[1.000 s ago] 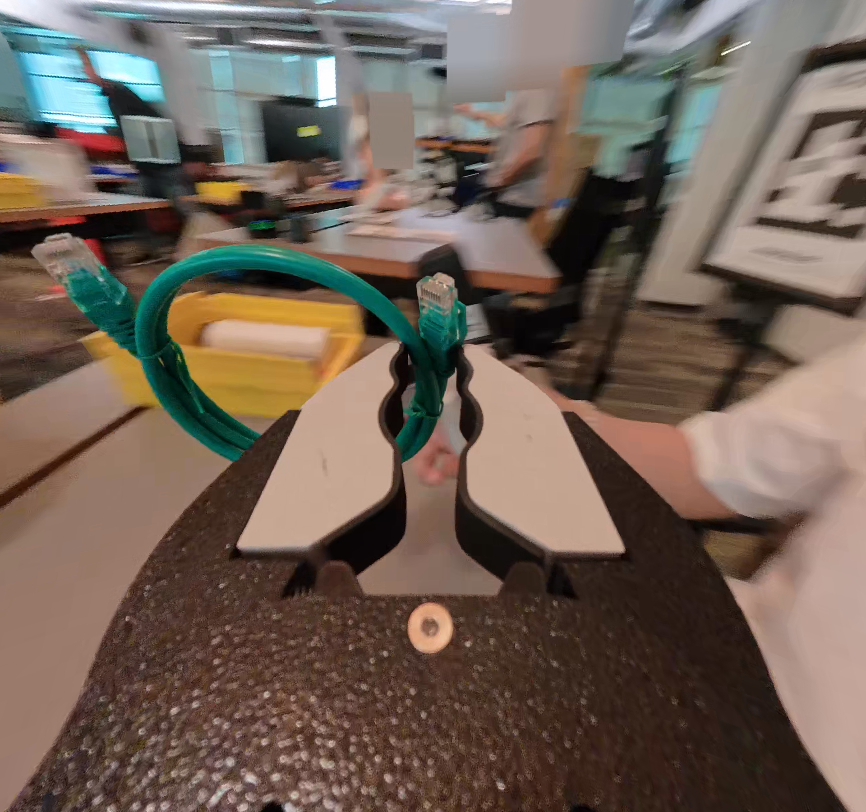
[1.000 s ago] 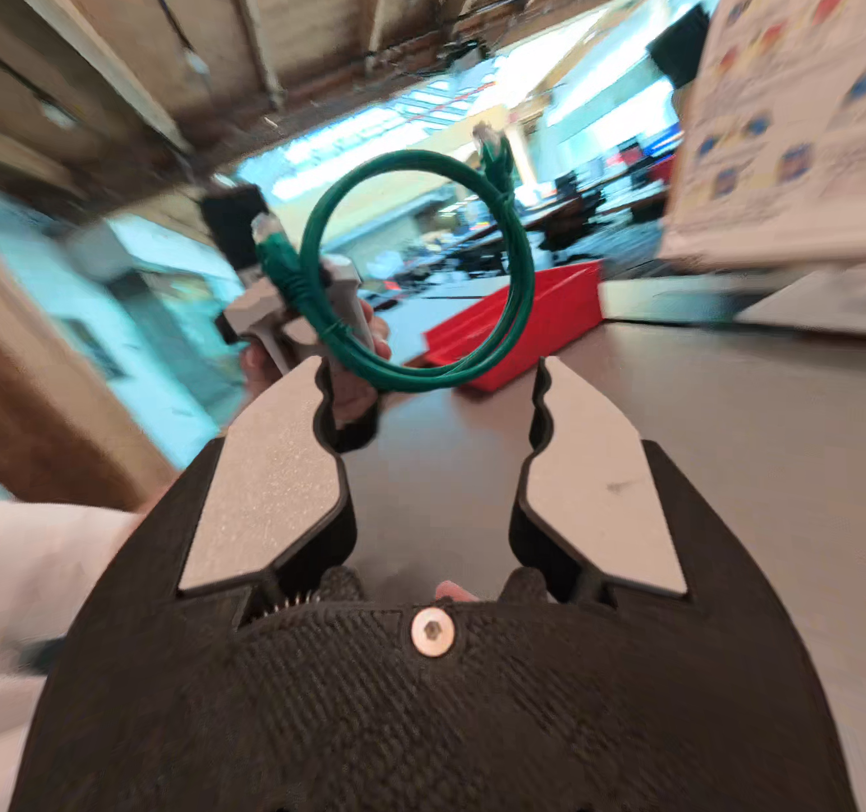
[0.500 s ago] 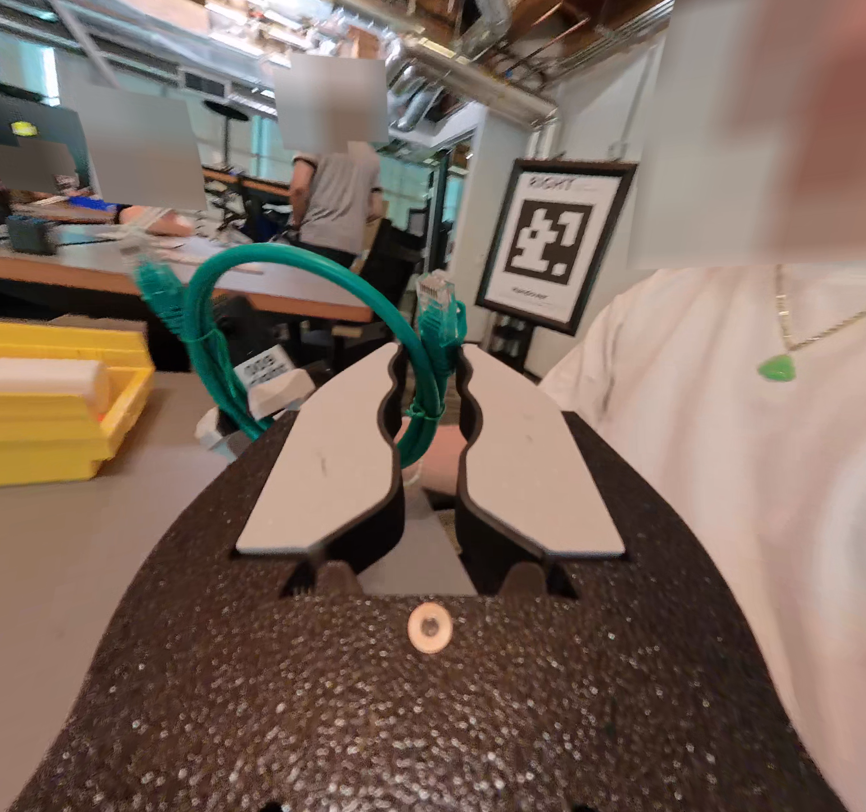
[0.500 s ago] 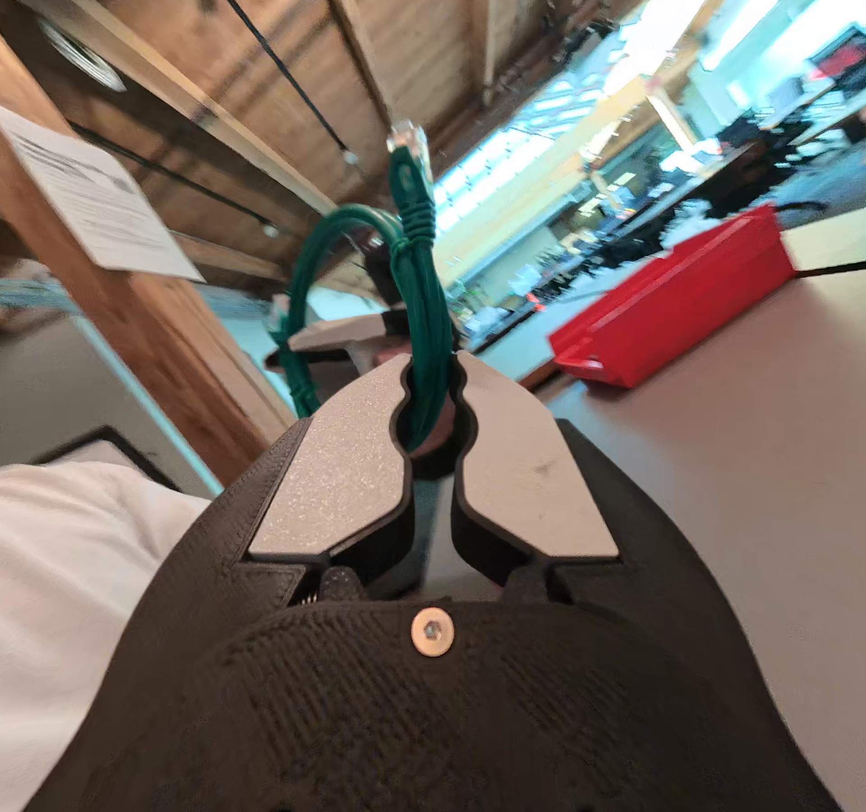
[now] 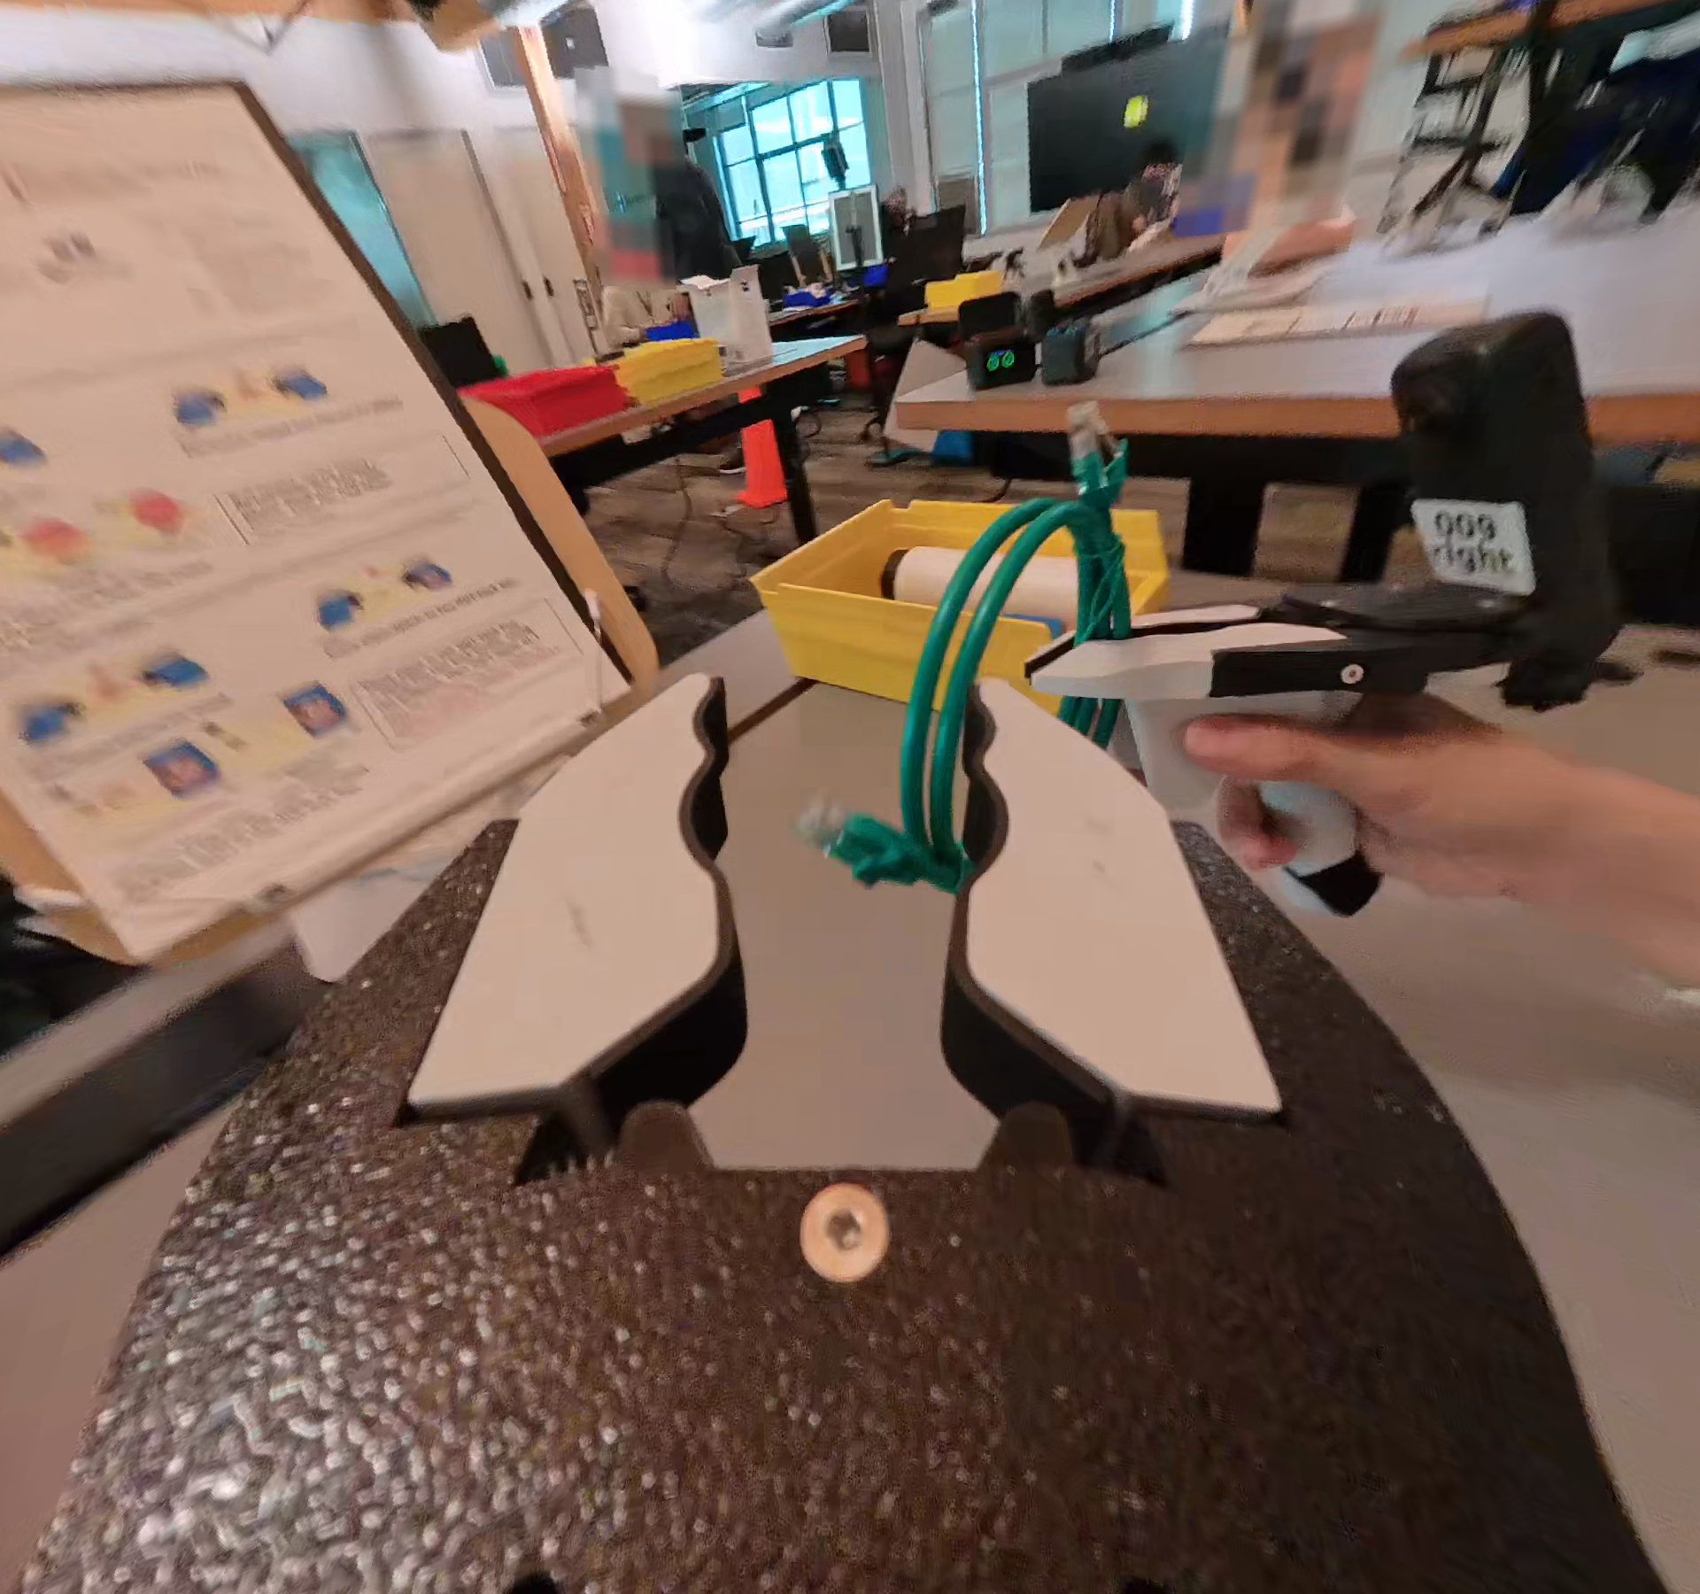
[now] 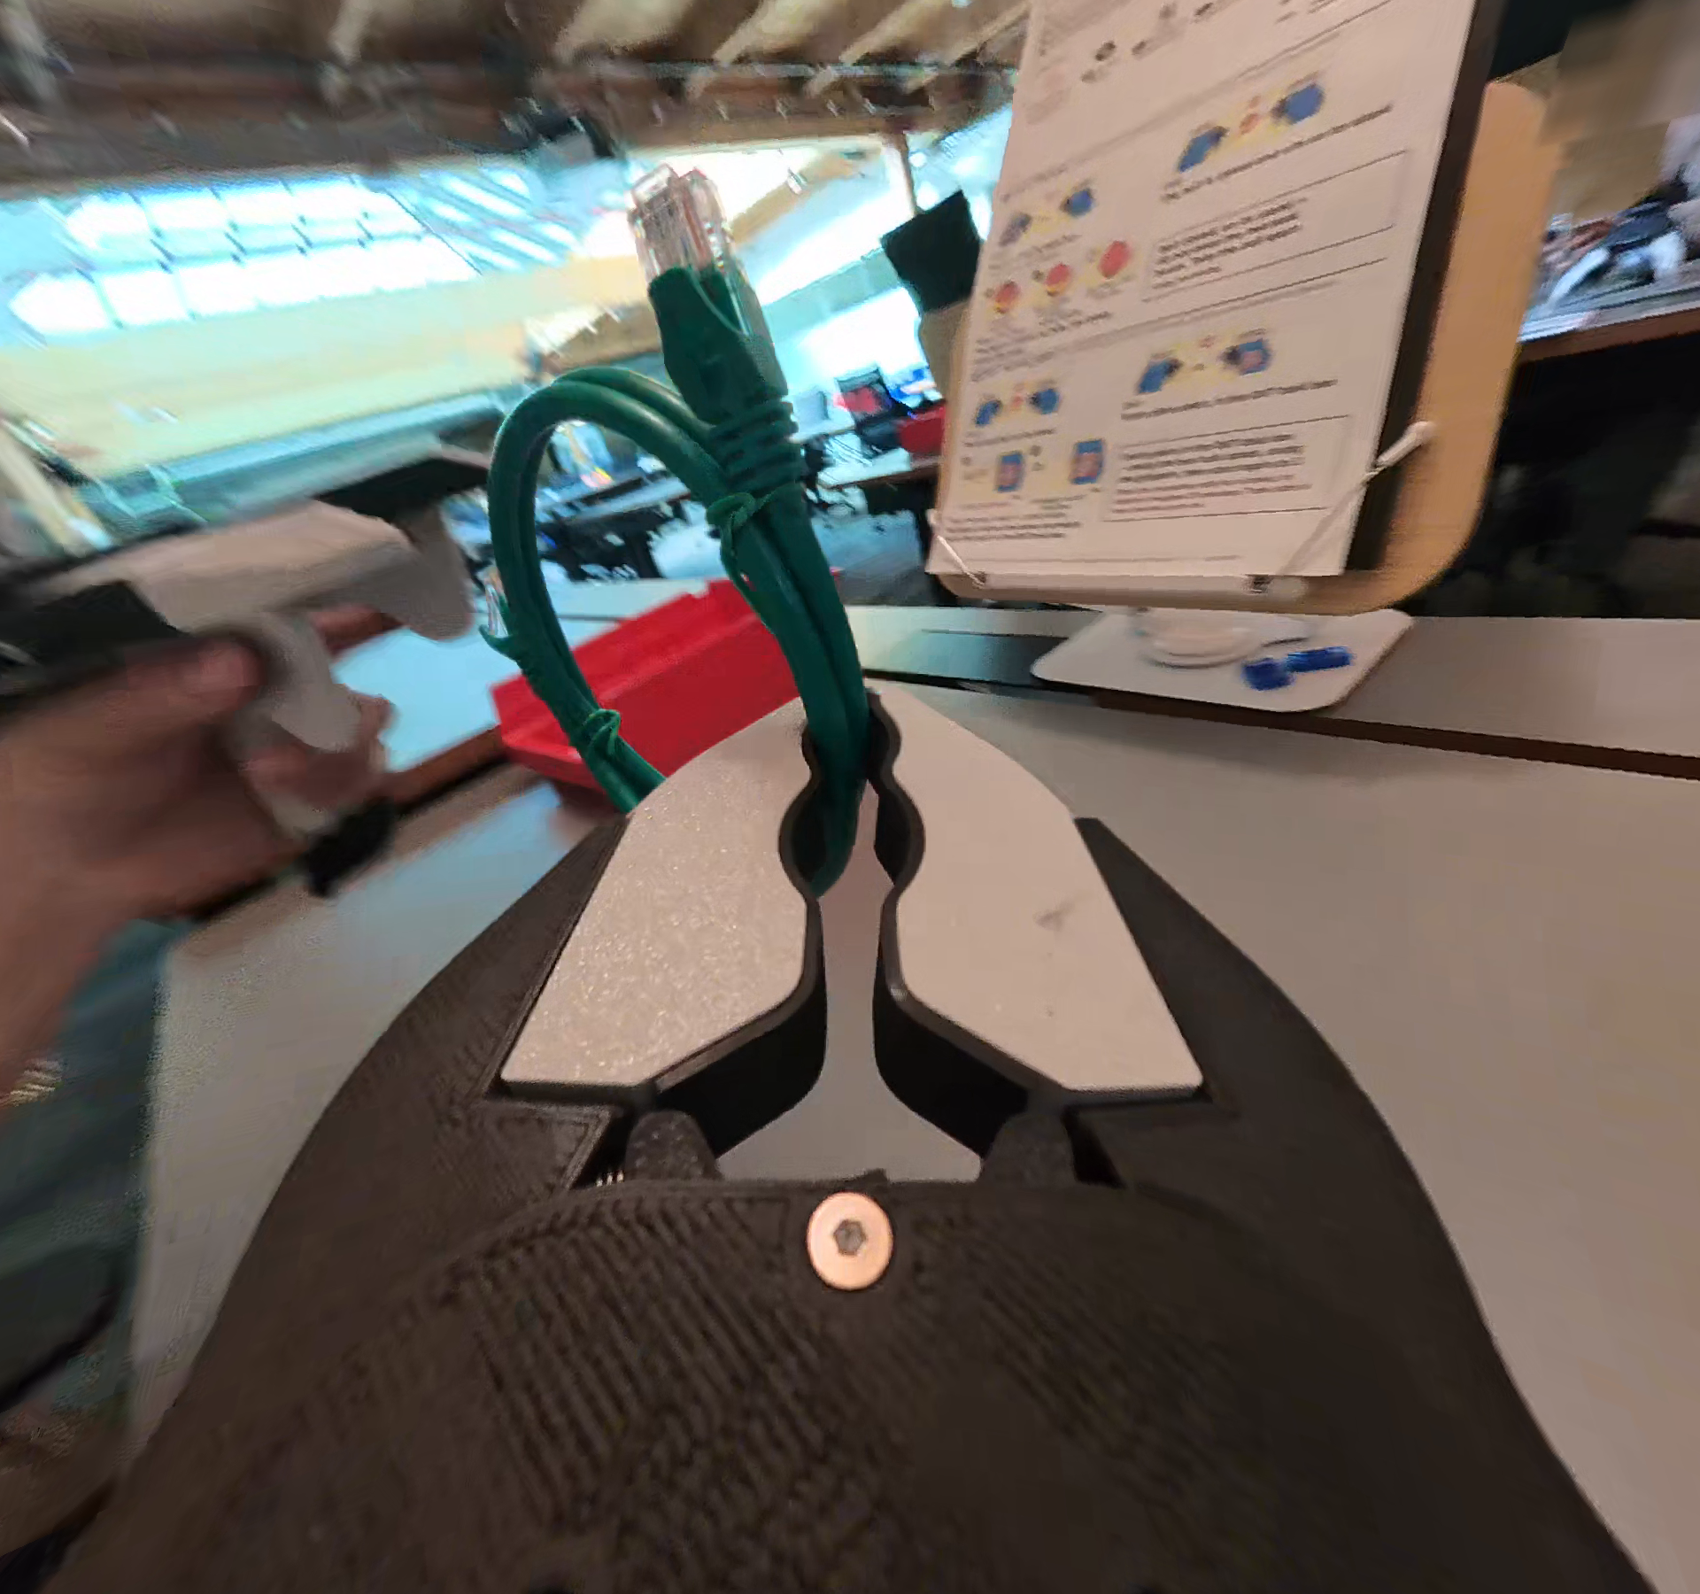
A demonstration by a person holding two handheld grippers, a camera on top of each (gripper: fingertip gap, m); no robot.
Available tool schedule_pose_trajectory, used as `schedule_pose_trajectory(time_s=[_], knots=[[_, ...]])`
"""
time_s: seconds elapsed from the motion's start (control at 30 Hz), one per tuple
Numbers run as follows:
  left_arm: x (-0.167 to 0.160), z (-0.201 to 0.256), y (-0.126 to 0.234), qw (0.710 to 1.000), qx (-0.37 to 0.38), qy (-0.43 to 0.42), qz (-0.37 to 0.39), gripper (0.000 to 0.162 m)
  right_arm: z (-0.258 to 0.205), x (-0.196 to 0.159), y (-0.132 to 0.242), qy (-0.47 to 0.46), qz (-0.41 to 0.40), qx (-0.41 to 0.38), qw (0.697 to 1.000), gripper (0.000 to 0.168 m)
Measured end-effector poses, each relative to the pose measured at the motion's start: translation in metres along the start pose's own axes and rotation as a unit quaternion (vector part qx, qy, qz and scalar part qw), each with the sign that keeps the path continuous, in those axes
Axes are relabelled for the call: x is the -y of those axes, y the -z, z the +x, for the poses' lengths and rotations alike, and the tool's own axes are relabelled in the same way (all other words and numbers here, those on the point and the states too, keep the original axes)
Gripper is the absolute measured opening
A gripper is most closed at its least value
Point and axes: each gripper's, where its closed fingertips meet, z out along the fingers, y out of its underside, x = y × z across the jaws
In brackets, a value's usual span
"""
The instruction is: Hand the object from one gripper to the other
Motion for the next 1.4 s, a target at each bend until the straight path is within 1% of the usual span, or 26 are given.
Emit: schedule_pose_trajectory(time_s=[0.03,0.1,0.17,0.23,0.3,0.37,0.4,0.43,0.5,0.57,0.63,0.7,0.73,0.77,0.8,0.83,0.87,0.9,0.93,1.07,1.13,1.17,1.2,1.3,1.37,1.4], knots=[[0.006,0.005,0.000,0.999,0.002,-0.033,-0.007,0.048,0.003,-0.002,0.000,0.019,-0.011,-0.016,1.000,0.005],[0.009,0.024,-0.003,0.995,-0.029,-0.077,-0.047,0.045,0.003,-0.005,0.000,0.057,-0.027,-0.032,0.998,0.005],[-0.001,0.036,-0.009,0.986,-0.054,-0.105,-0.115,0.046,-0.004,-0.007,-0.002,0.093,-0.036,-0.030,0.995,0.005],[-0.010,0.042,-0.015,0.976,-0.071,-0.134,-0.159,0.047,-0.015,-0.011,-0.005,0.125,-0.049,-0.014,0.991,0.005],[-0.018,0.045,-0.020,0.969,-0.084,-0.141,-0.187,0.043,-0.026,-0.015,-0.008,0.144,-0.056,0.001,0.988,0.005],[-0.025,0.048,-0.023,0.966,-0.104,-0.123,-0.202,0.032,-0.033,-0.018,-0.009,0.151,-0.063,0.017,0.986,0.005],[-0.026,0.048,-0.025,0.969,-0.107,-0.107,-0.197,0.014,-0.036,-0.019,-0.009,0.152,-0.065,0.026,0.986,0.005],[-0.026,0.048,-0.025,0.971,-0.110,-0.094,-0.192,0.010,-0.037,-0.020,-0.009,0.152,-0.070,0.032,0.985,0.005],[-0.029,0.046,-0.024,0.973,-0.120,-0.073,-0.183,0.009,-0.039,-0.020,-0.006,0.136,-0.069,0.057,0.987,0.005],[-0.026,0.045,-0.022,0.978,-0.132,-0.039,-0.156,0.008,-0.044,-0.012,-0.002,0.109,-0.039,0.095,0.989,0.010],[-0.019,0.040,-0.020,0.983,-0.146,-0.001,-0.115,0.008,-0.044,-0.006,0.003,0.077,-0.020,0.120,0.990,0.029],[-0.008,0.039,-0.014,0.980,-0.185,0.035,-0.062,0.008,-0.048,-0.009,0.006,0.031,-0.034,0.164,0.985,0.051],[-0.002,0.040,-0.011,0.976,-0.210,0.057,-0.031,0.008,-0.053,-0.011,0.008,0.004,-0.044,0.195,0.980,0.057],[0.003,0.042,-0.006,0.968,-0.239,0.075,-0.001,0.008,-0.060,-0.011,0.012,-0.019,-0.046,0.229,0.972,0.058],[0.007,0.043,-0.002,0.961,-0.260,0.087,0.023,0.008,-0.069,-0.008,0.015,-0.036,-0.037,0.261,0.964,0.056],[0.008,0.042,0.000,0.957,-0.270,0.095,0.040,0.008,-0.076,-0.004,0.019,-0.046,-0.024,0.288,0.956,0.047],[0.008,0.040,0.001,0.955,-0.276,0.101,0.050,0.008,-0.081,-0.002,0.021,-0.046,-0.014,0.303,0.952,0.033],[0.007,0.039,0.002,0.952,-0.281,0.105,0.059,0.008,-0.085,-0.001,0.022,-0.037,-0.007,0.310,0.950,0.024],[0.006,0.038,0.003,0.950,-0.284,0.108,0.067,0.008,-0.088,-0.002,0.023,-0.023,-0.002,0.312,0.950,0.021],[0.003,0.032,0.003,0.946,-0.278,0.145,0.081,0.011,-0.091,-0.004,0.017,0.064,0.012,0.278,0.958,0.018],[-0.001,0.020,-0.002,0.955,-0.238,0.167,0.065,0.020,-0.083,-0.001,0.010,0.130,0.023,0.212,0.968,0.017],[-0.005,0.014,-0.006,0.962,-0.210,0.169,0.052,0.026,-0.080,0.001,0.008,0.172,0.028,0.179,0.968,0.017],[-0.008,0.008,-0.008,0.968,-0.181,0.167,0.041,0.035,-0.076,0.002,0.006,0.212,0.032,0.145,0.966,0.016],[-0.016,-0.005,-0.011,0.981,-0.102,0.168,-0.001,0.053,-0.062,0.010,0.004,0.307,0.055,0.044,0.949,0.016],[-0.021,-0.008,-0.011,0.980,-0.063,0.187,-0.028,0.053,-0.051,0.011,0.004,0.351,0.061,-0.008,0.934,0.015],[-0.023,-0.006,-0.010,0.975,-0.056,0.209,-0.040,0.053,-0.047,0.011,0.004,0.363,0.067,-0.024,0.929,0.015]])
